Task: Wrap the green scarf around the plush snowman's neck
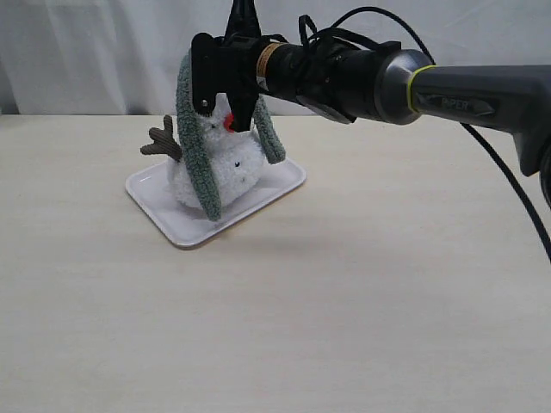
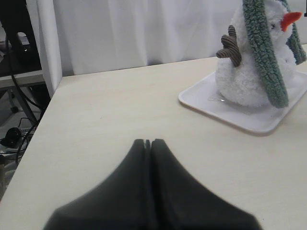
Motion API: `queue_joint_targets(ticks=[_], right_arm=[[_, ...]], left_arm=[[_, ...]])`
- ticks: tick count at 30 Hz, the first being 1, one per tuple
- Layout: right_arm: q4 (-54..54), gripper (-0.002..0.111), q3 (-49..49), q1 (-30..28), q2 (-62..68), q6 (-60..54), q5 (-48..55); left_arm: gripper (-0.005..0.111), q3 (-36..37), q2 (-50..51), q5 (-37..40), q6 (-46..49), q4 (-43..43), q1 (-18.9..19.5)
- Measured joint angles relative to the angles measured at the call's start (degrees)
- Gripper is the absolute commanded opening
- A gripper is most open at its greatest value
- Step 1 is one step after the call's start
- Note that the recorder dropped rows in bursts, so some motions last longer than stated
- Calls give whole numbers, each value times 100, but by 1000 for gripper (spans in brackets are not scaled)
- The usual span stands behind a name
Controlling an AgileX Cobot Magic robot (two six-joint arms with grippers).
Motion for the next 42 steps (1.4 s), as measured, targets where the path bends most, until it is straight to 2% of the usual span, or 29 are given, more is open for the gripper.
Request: queue_joint_targets(ticks=[3,10,13,22,39,42], right_arm=[[302,15,-13,-10,0,0,-50],[472,50,-34,-36,63,227,-63],[492,61,-34,-36,63,298,-32],[1473,62,-45,132,50,702,1130],[4151,62,-67,173,-596,760,3049],[4662,59,-337,173,-649,802,3636]], left_arm=[[0,0,0,0,0,0,0],[0,0,0,0,0,0,0],[0,0,0,0,0,0,0],[0,0,0,0,0,0,0],[0,0,0,0,0,0,0],[0,0,0,0,0,0,0]])
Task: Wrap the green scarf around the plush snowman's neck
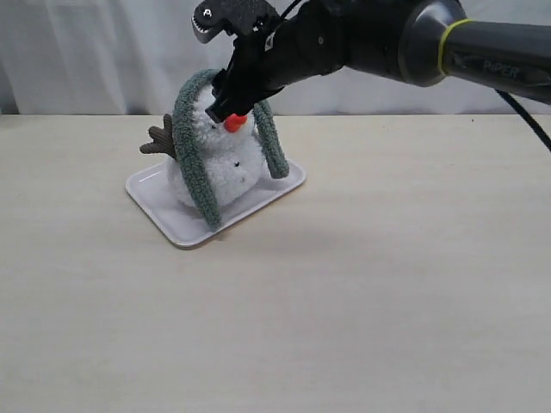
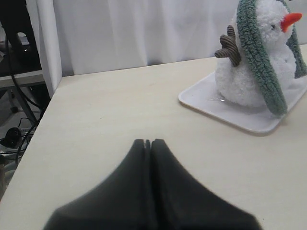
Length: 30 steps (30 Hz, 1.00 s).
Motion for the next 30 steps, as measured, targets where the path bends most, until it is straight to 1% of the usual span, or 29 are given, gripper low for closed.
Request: queue_joint_targets(ticks=[5,7,9,11,14,16,19,22,23,24,25,28,30], right_arm=[[376,46,-682,0,0,704,1421],[399,46,-908,0,0,856,1907],[434,50,-1037,-14,0,949,2266],[492,57,-1089,-95,0,1071,2619],[757,66,-1093,-396,0,1216,3056],[1155,68,-1102,-678,25,1227,3314],[1797,68,-1115,-889,124,957,3605],[2053,68,-1115,-743,247,596,3650],[2026,68,-1115,-529,346,491,3443],[1986,68,-1115,-443,389,478,3318],[1870,68,-1115,-261,495,479,2934],[1561,77,-1115,-76,634,659,2312],[1162,79,-1115,14,648,838,2127]], left_arm=[[0,0,0,0,0,0,0],[0,0,0,0,0,0,0],[0,0,0,0,0,0,0],[0,0,0,0,0,0,0],[0,0,0,0,0,0,0],[0,0,0,0,0,0,0],[0,0,0,0,0,0,0],[0,0,0,0,0,0,0],[0,0,0,0,0,0,0],[0,0,0,0,0,0,0],[0,0,0,0,0,0,0],[0,0,0,0,0,0,0],[0,0,0,0,0,0,0]])
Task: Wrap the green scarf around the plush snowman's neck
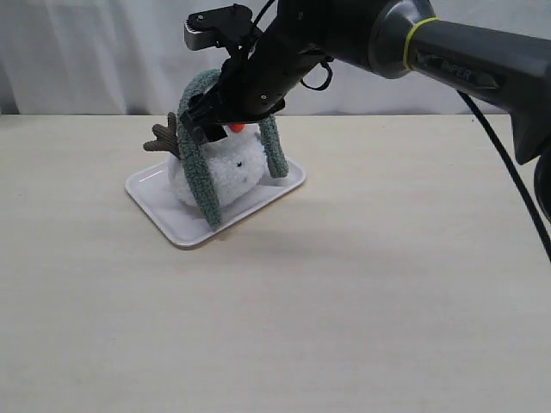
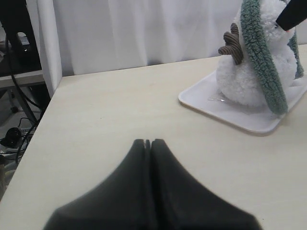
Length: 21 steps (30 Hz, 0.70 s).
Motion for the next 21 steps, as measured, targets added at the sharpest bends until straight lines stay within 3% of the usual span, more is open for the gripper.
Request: queue_joint_targets(ticks=[5,10,21], right_arm=[[-947,78,0,80,0,301,-123],[-970,79,-27,123,3,312,-757],[-1138,79,-45,134,355,333,-1134]], left_arm=[[0,0,0,0,0,0,0],[0,0,0,0,0,0,0],[0,0,0,0,0,0,0]])
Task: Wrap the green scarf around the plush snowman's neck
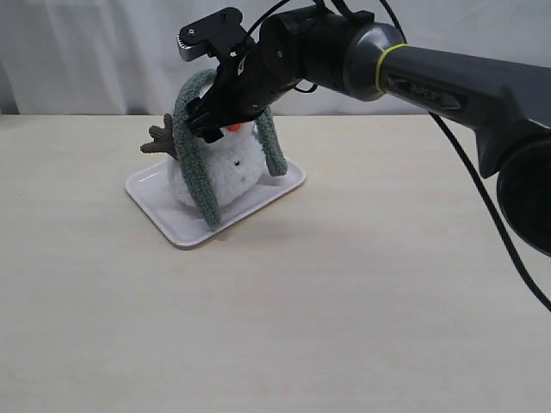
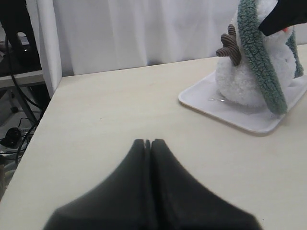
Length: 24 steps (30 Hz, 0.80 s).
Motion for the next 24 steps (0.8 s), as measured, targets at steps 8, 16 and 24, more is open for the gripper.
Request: queue_joint_targets(ticks=[8,16,24], right_arm=[[-218,79,0,42,0,-38,-108],[-689,106,0,42,19,267,125],[-1029,110,0,42,19,438,367]], left_arm=[[0,0,0,0,0,0,0],[0,0,0,0,0,0,0],[0,0,0,0,0,0,0]])
